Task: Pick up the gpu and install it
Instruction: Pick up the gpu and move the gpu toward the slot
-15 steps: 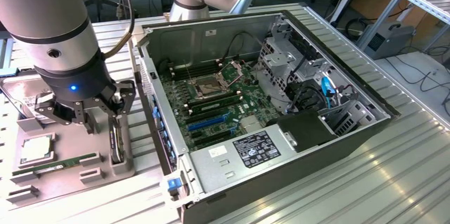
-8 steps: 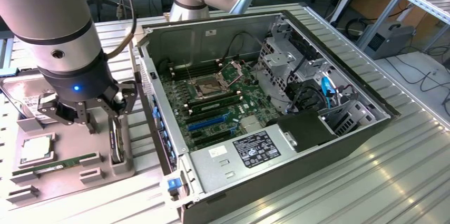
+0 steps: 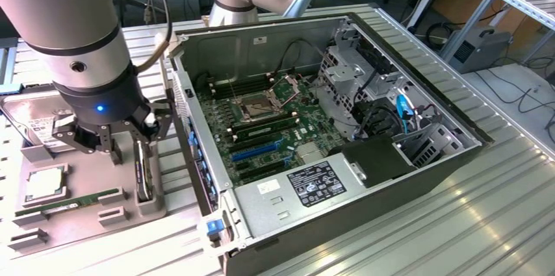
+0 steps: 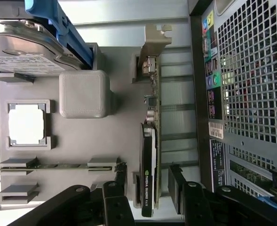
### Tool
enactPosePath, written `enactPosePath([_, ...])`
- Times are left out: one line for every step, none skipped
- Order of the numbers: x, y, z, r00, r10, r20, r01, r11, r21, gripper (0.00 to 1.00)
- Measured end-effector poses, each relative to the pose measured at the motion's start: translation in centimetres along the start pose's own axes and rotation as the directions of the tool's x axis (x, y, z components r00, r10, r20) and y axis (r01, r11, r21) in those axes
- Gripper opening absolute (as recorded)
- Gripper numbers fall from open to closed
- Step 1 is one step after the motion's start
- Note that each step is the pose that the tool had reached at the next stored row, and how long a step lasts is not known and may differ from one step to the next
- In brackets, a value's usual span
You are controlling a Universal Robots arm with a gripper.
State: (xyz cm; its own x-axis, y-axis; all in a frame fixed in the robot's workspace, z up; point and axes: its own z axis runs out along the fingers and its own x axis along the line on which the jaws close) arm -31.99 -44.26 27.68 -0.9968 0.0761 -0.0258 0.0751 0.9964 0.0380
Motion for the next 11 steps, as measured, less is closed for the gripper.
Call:
enactPosePath([-0.1, 0.03, 0.04, 1.0, 0.0, 0.0, 0.0, 1.0, 0.0, 0.48])
enactPosePath([-0.1, 0.07, 0.07, 1.0, 0.0, 0.0, 0.0, 1.0, 0.0, 0.48])
enactPosePath([-0.2, 0.12, 0.11, 1.0, 0.0, -0.0001, 0.0, 1.0, 0.0001, 0.48])
enactPosePath([-0.2, 0.17, 0.15, 1.0, 0.0, -0.0001, 0.0, 1.0, 0.0002, 0.48])
enactPosePath([-0.3, 0.24, 0.2, 1.0, 0.0, 0.0001, 0.0, 1.0, 0.0001, 0.48])
enactPosePath([-0.3, 0.32, 0.25, 1.0, 0.0, 0.0, 0.0, 1.0, 0.0002, 0.48])
enactPosePath([-0.3, 0.46, 0.31, 1.0, 0.0, 0.0, 0.0, 1.0, 0.0005, 0.48])
enactPosePath([-0.3, 0.6, 0.37, 1.0, 0.0, -0.0001, 0.0, 1.0, 0.0007, 0.48])
enactPosePath([-0.3, 0.75, 0.45, 1.0, 0.0, -0.0001, 0.0, 1.0, 0.0008, 0.48])
enactPosePath([-0.2, 0.91, 0.53, 1.0, 0.0, 0.0001, 0.0, 1.0, 0.0009, 0.48])
enactPosePath([-0.2, 1.06, 0.61, 1.0, 0.0, 0.0001, 0.0, 1.0, 0.0012, 0.48])
